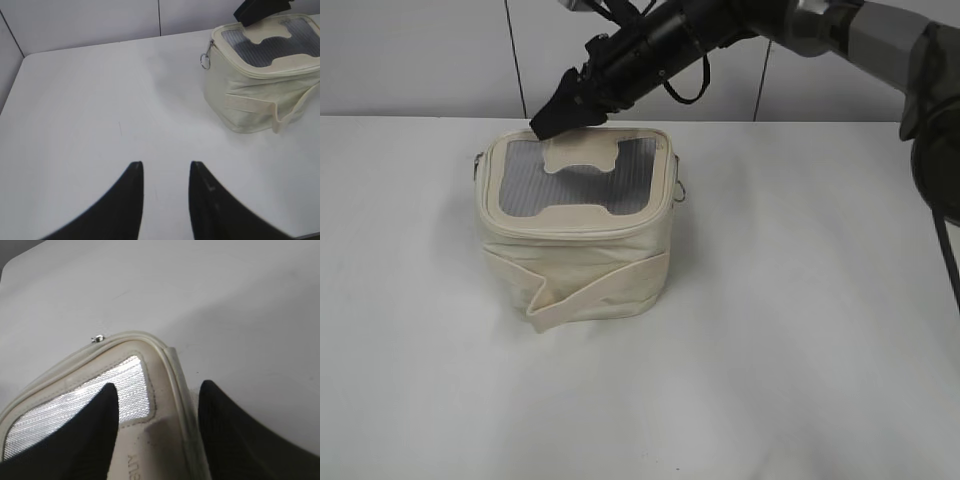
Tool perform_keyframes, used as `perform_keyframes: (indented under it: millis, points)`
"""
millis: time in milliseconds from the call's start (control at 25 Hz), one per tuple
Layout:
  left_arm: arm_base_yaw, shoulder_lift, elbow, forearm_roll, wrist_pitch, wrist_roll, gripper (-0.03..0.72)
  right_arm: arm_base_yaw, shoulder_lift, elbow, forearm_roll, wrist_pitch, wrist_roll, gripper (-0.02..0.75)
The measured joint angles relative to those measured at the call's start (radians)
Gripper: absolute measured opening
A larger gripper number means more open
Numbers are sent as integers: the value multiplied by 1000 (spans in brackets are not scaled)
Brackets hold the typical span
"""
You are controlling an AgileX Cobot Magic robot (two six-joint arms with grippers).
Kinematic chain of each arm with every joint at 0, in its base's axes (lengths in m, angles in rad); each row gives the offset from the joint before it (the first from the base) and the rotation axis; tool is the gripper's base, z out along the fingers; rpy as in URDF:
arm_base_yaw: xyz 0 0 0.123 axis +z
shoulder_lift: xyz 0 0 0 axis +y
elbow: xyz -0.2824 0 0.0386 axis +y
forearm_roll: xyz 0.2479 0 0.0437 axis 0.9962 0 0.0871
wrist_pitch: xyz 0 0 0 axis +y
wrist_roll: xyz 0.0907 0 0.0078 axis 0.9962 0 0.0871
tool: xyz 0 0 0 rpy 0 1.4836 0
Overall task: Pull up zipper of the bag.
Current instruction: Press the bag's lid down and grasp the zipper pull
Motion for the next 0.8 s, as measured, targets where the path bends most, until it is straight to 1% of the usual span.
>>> perform_keyframes:
  millis: [440,520,600,640,760,800]
  points:
    - [0,0,0,0,0,0,237,2,30,-38,-37,-6,10,412]
    - [0,0,0,0,0,0,237,6,37,-38,-54,-3,17,400]
    - [0,0,0,0,0,0,237,17,37,-40,-77,-3,22,347]
    - [0,0,0,0,0,0,237,20,37,-43,-93,-2,23,302]
    - [0,5,0,0,0,0,237,28,37,-45,-117,7,25,146]
    - [0,15,0,0,-1,0,238,29,37,-45,-120,9,27,80]
